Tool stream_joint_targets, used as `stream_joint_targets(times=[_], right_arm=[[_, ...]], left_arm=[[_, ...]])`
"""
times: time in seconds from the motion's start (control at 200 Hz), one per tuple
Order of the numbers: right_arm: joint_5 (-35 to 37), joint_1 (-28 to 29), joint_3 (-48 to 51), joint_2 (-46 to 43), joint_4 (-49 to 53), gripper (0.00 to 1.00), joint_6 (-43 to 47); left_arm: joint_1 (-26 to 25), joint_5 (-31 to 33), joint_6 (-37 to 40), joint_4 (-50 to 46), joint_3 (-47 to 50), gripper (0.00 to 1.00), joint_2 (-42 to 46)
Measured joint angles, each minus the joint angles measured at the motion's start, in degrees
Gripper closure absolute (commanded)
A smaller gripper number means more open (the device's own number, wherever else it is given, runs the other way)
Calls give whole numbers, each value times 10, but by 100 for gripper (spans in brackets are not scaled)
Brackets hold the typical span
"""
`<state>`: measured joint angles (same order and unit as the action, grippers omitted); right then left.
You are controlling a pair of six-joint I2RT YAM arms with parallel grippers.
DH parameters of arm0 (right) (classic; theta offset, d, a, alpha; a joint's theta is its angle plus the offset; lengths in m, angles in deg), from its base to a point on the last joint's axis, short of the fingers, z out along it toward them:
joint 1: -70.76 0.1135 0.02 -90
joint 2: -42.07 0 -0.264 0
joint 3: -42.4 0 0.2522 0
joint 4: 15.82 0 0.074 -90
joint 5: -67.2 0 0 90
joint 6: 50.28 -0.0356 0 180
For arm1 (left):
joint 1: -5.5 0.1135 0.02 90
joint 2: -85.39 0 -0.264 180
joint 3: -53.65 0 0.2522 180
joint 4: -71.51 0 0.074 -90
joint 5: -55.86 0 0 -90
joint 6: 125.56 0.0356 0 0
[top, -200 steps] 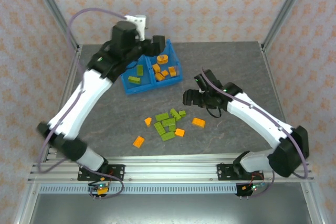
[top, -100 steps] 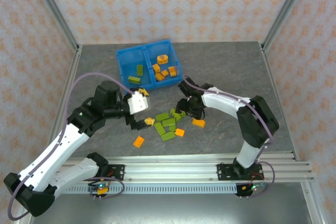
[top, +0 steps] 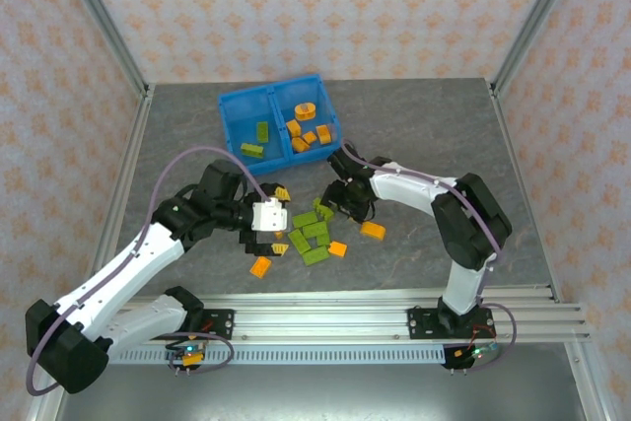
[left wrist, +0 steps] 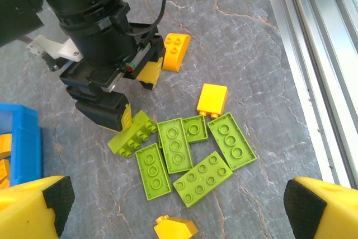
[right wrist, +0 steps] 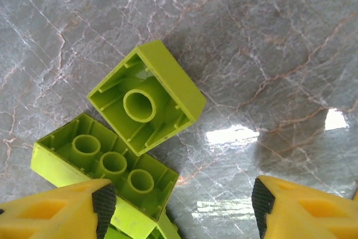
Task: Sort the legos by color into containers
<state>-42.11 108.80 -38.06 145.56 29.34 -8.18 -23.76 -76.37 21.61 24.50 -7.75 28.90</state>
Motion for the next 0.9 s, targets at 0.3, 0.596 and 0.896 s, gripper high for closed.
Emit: stream_joint_targets(times=[0.3, 0.596, 0.896], right_arm=[[84, 2, -39, 39, 26, 34, 16], [109, 2, -91, 86, 38, 42, 41], [126, 3, -94, 86, 59, 71, 63]], left_arm=[[0, 1, 0, 28, 23, 0, 10], [0, 3, 0, 42, 24, 0, 9], [0, 3, 0, 44, 25, 0, 4]])
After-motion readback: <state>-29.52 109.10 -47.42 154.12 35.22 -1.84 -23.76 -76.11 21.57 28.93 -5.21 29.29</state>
